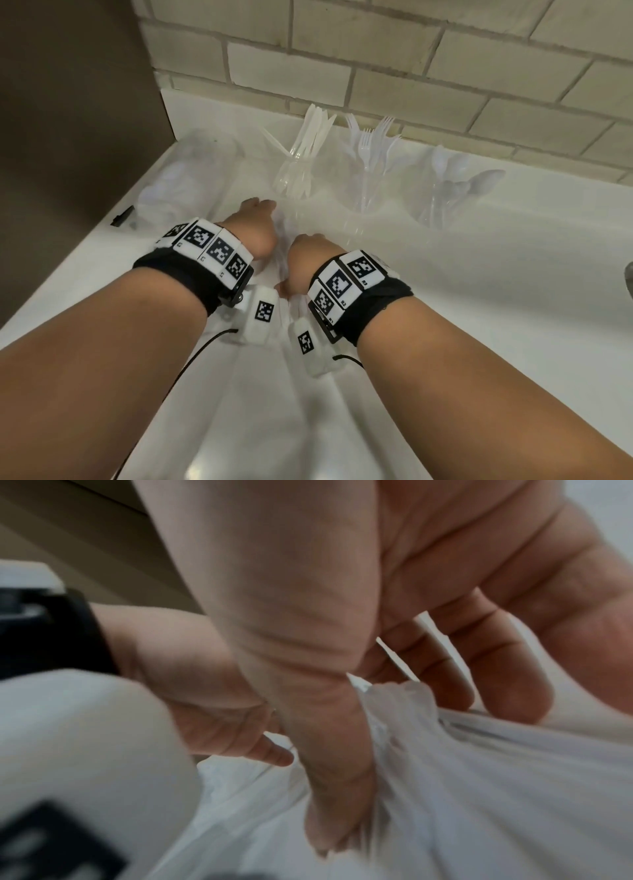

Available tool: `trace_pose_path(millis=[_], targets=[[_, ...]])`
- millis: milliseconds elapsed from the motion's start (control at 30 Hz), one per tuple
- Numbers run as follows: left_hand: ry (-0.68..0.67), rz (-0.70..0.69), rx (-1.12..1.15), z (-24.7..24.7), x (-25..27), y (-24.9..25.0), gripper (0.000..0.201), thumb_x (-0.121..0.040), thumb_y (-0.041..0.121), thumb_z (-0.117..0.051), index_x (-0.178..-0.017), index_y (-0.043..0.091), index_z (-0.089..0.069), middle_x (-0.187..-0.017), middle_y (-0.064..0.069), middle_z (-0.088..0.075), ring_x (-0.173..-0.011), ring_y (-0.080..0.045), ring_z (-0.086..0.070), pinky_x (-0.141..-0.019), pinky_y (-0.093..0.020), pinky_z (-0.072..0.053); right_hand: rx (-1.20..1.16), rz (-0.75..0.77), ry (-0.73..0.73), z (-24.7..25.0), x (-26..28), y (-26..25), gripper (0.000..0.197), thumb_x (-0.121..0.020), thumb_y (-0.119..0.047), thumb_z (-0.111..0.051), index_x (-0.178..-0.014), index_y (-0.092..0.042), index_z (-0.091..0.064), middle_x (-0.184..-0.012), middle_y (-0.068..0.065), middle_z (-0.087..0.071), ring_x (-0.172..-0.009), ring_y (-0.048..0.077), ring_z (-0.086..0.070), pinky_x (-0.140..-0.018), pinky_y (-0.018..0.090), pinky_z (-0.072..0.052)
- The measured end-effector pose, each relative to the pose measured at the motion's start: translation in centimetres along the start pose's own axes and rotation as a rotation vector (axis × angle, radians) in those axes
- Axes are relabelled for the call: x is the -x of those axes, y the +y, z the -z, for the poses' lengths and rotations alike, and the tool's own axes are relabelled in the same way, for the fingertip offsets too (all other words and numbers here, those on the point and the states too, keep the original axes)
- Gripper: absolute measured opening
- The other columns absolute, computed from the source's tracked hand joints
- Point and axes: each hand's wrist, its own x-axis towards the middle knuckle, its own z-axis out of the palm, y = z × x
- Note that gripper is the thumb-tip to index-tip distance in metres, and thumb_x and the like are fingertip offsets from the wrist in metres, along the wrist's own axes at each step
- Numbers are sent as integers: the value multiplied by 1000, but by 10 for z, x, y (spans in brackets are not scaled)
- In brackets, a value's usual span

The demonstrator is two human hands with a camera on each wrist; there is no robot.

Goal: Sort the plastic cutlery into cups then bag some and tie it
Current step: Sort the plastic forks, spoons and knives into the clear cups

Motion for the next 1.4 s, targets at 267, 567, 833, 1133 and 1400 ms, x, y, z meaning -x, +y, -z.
trace_pose_path(millis=[267,567,833,1133,1400], targets=[[-86,-78,-152,2,8,5,62,-94,-2,-37,-151,13,-15,-157,-9,-25,-142,-26,-28,-111,-29,-23,-70,-19,-37,5,1,11,69,-74,-30,-78,-129,-8,-41,-118,11,-55,-101,28,-58,-72,36,-50],[-98,-187,-344,-5,26,6,53,-94,1,-41,-146,9,-31,-150,-10,-38,-130,-27,-44,-102,-30,-35,-55,16,22,0,0,6,55,-85,-9,-60,-134,-4,-37,-123,14,-54,-108,31,-57,-75,36,-47],[-89,-229,-287,-16,33,5,38,-94,5,-41,-131,7,-48,-127,-14,-58,-114,-29,-55,-90,-30,-41,-212,-132,93,-15,-11,-6,51,-84,-12,-56,-131,-7,-37,-125,16,-47,-115,38,-51,-95,47,-46],[-49,-174,185,-12,36,-15,59,-83,-7,-43,-139,11,-45,-143,-12,-48,-130,-27,-44,-110,-37,-34,-323,-131,110,-14,-21,0,52,-79,-18,-62,-125,-7,-42,-117,16,-51,-103,37,-58,-89,48,-51],[54,-140,634,-16,46,-33,59,-87,-4,-39,-143,17,-39,-150,-2,-39,-136,-17,-39,-114,-37,-30,-312,-96,153,-20,-27,3,45,-84,-27,-56,-120,-8,-35,-84,7,-53,-84,31,-61,-79,47,-55]])
